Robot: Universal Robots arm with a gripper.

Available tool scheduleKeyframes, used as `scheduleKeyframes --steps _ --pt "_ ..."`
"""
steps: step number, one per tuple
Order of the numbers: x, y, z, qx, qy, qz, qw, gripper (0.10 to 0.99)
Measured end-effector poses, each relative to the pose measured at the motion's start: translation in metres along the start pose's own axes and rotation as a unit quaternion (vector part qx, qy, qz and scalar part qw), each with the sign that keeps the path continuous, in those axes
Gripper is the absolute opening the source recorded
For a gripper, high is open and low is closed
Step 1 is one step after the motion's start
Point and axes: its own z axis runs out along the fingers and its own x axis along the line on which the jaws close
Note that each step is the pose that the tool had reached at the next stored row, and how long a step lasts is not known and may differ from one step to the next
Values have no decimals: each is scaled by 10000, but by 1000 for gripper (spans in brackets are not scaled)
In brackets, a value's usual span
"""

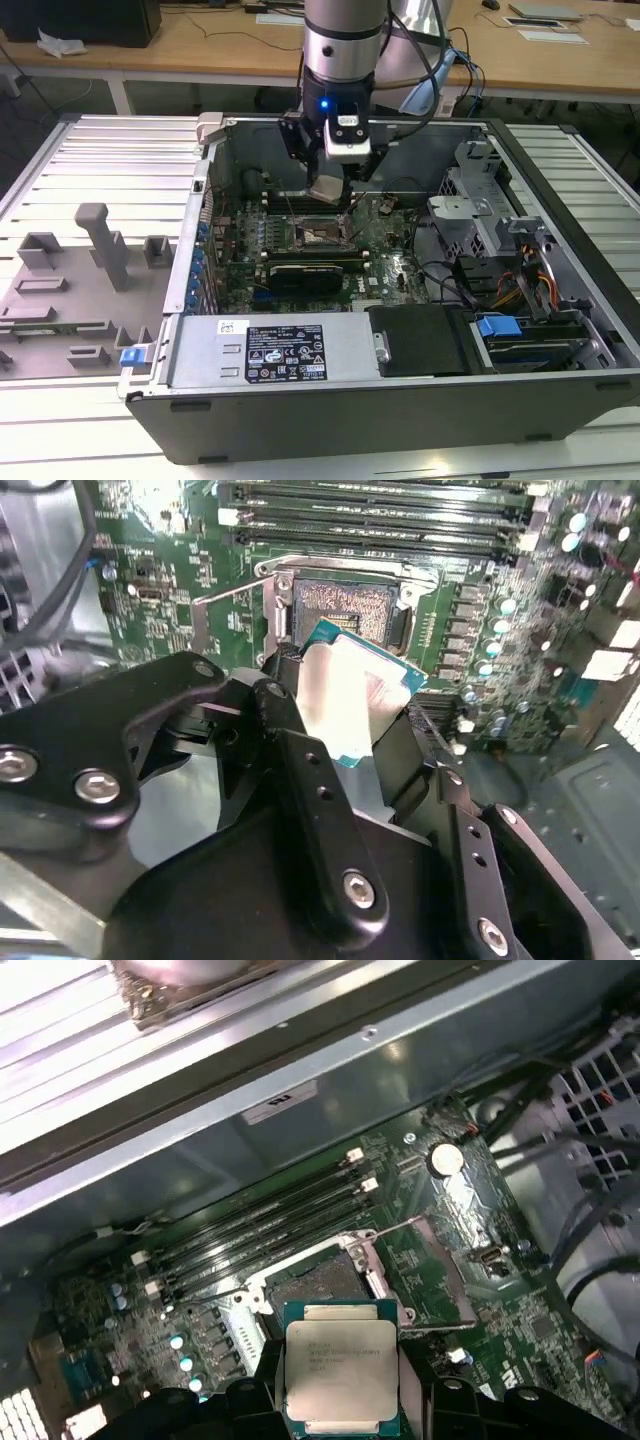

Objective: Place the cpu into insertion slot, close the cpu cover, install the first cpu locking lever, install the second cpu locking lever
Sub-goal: 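Place the cpu into insertion slot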

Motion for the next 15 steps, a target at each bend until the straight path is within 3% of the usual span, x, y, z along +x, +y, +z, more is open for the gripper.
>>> scheduleKeyframes --steps 3,8,13,15 --pt "0 -1 12 -6 -36 398 9992 541" --pt "-1 -2 28 -15 -88 975 9952 541" --pt "-1 -4 44 -24 -136 1518 9883 541" --pt "-1 -4 50 -27 -156 1737 9847 541"
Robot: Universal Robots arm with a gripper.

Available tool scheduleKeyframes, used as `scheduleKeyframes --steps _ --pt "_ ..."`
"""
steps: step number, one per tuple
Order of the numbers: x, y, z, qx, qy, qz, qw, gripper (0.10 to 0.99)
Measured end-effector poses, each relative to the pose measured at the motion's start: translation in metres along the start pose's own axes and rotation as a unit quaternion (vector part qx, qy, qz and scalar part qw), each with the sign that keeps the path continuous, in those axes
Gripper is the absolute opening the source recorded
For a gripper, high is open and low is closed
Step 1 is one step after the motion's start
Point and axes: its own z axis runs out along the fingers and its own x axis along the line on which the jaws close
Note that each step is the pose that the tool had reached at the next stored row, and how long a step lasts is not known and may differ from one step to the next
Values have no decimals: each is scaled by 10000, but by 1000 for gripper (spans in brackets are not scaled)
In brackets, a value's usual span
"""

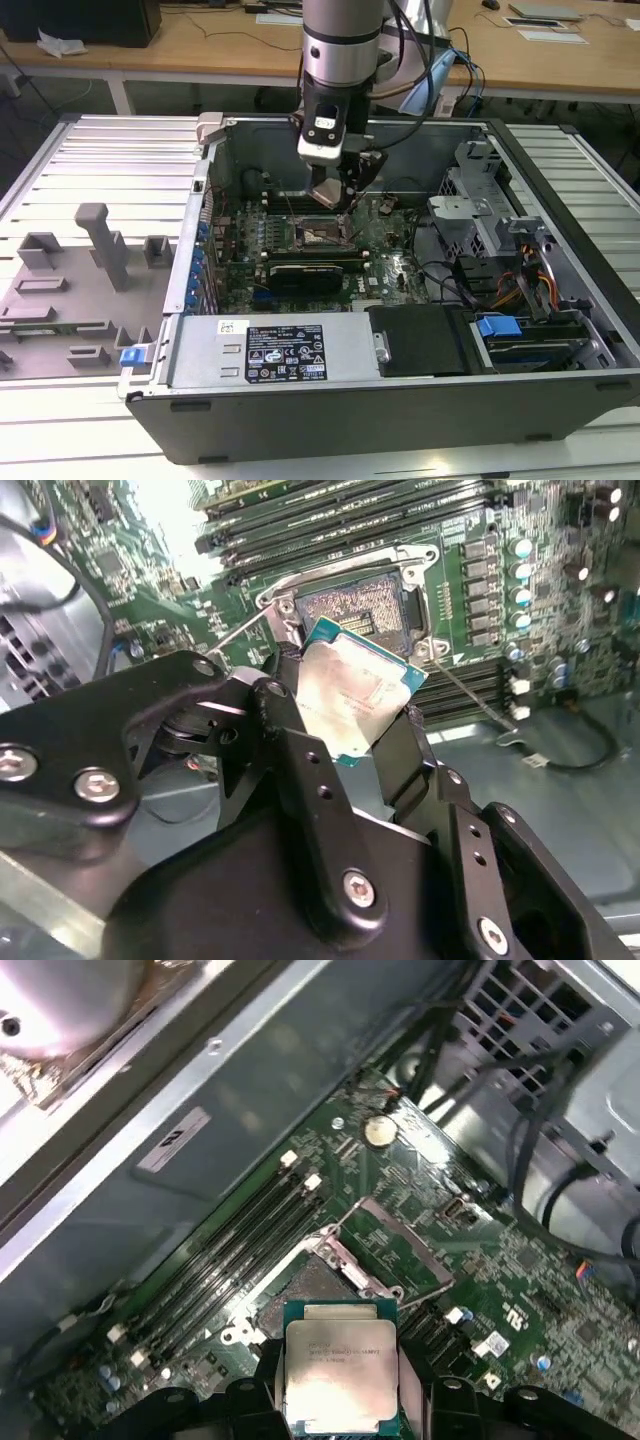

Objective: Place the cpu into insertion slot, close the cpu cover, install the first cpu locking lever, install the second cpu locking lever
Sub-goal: 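Place the cpu into insertion slot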

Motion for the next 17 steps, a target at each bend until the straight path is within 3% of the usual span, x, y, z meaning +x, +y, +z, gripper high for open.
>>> scheduleKeyframes --steps 3,7,13,17 --pt "0 -1 8 -4 -25 282 9996 541" --pt "0 -2 21 -11 -65 724 9974 541" --pt "-1 -3 38 -21 -121 1353 9907 541" --pt "-1 -4 48 -27 -156 1735 9847 541"
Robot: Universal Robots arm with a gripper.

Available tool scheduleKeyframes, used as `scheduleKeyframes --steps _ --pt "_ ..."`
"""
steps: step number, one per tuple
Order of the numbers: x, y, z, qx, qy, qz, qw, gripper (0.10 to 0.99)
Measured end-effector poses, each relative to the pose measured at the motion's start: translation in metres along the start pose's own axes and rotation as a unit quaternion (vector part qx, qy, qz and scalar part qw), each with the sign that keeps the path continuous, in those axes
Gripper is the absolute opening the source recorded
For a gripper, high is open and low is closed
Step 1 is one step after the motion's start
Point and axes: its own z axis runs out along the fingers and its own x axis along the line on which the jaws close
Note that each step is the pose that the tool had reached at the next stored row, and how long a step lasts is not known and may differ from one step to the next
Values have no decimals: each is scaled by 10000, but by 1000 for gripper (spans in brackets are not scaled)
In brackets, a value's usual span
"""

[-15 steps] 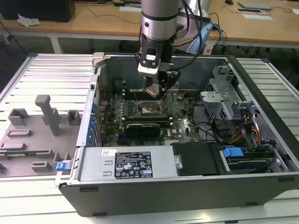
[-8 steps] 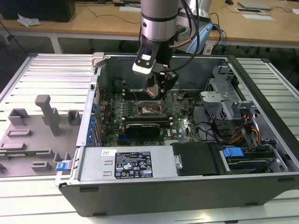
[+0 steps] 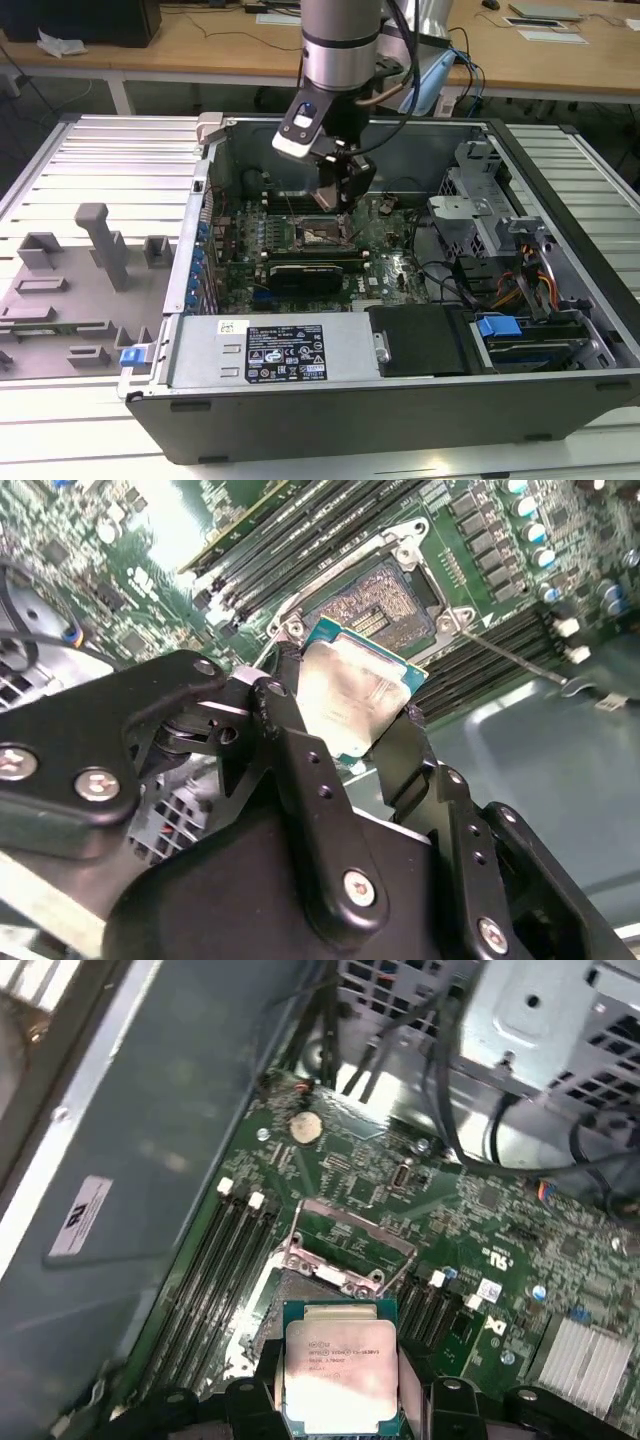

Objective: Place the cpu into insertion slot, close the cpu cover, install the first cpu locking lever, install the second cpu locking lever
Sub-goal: 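Place the cpu into insertion slot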

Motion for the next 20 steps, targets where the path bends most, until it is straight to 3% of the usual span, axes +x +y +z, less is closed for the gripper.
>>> scheduleKeyframes --steps 3,6,9,12,16,17,18,20 --pt "0 -2 23 -7 -40 453 9990 541" --pt "-1 -6 61 -14 -82 918 9957 541" --pt "-1 -8 86 -19 -106 1185 9929 541" --pt "-2 -11 129 -26 -146 1625 9866 541" --pt "-3 -15 173 -31 -181 2011 9794 541" --pt "-3 -18 193 -33 -190 2123 9770 541" --pt "-1 -21 204 -33 -193 2157 9763 541" --pt "3 -27 228 -34 -194 2162 9761 541"
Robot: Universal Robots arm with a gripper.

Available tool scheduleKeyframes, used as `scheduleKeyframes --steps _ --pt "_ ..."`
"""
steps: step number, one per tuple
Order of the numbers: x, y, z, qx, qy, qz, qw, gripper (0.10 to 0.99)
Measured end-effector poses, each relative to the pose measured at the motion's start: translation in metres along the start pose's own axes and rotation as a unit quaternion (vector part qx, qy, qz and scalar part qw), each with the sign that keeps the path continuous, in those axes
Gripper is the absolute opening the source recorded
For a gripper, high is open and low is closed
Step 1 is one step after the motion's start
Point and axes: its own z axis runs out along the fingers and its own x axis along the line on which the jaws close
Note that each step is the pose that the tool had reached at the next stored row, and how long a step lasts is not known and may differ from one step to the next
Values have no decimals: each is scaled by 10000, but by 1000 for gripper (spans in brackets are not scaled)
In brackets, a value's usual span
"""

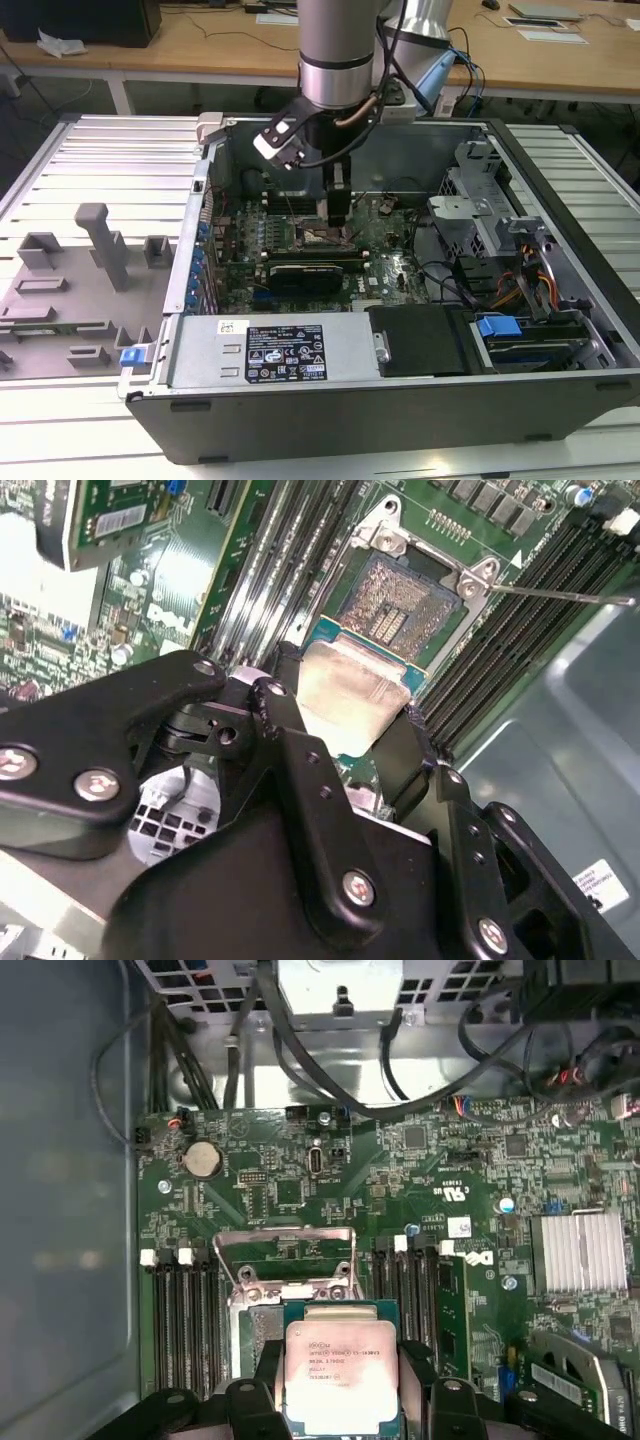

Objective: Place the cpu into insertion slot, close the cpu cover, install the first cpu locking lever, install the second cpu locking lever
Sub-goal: 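Place the cpu into insertion slot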

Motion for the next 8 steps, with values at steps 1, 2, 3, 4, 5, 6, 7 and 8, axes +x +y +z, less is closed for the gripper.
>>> scheduleKeyframes --steps 1,2,3,4,5,6,7,8 --pt "1 -7 12 0 0 0 10000 541" --pt "3 -19 30 0 1 -6 10000 541" --pt "5 -26 43 1 2 -19 10000 541" --pt "8 -36 70 1 5 -51 10000 541" --pt "11 -41 95 1 6 -65 10000 541" --pt "14 -47 125 2 9 -81 10000 541" --pt "17 -51 141 2 10 -90 10000 541" --pt "19 -55 156 2 11 -101 9999 541"
